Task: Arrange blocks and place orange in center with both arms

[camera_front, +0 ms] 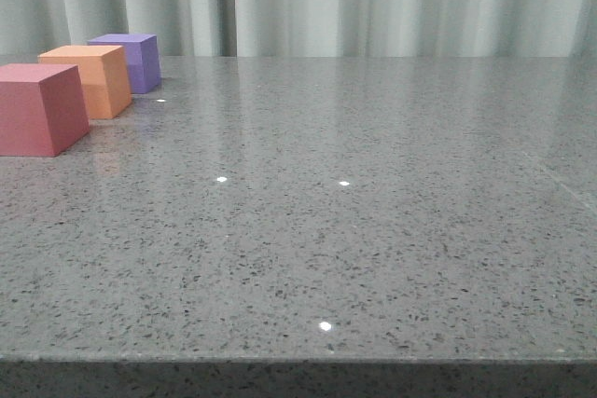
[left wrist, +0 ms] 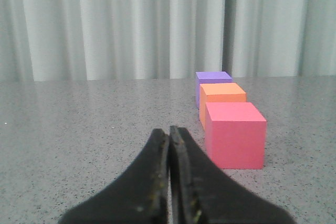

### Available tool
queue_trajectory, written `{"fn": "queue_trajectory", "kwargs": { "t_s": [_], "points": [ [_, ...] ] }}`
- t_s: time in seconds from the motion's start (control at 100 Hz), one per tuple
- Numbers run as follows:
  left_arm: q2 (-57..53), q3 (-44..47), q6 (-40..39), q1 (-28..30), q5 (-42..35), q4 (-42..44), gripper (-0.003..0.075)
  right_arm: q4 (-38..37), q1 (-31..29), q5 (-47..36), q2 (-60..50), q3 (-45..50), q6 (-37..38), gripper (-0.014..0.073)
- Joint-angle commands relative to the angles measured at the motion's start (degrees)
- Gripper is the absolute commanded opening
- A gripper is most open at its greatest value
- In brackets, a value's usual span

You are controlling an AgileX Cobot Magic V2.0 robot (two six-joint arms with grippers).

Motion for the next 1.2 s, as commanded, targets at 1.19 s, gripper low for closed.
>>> {"fn": "queue_trajectory", "kwargs": {
  "t_s": [1.19],
  "points": [
    [-1.84, 2.51, 0.10, 0.08, -4.67, -0.51, -0.0020, 6.13, -0.17, -16.94, -17.64, 18.63, 1.32, -0.0068]
  ]
}}
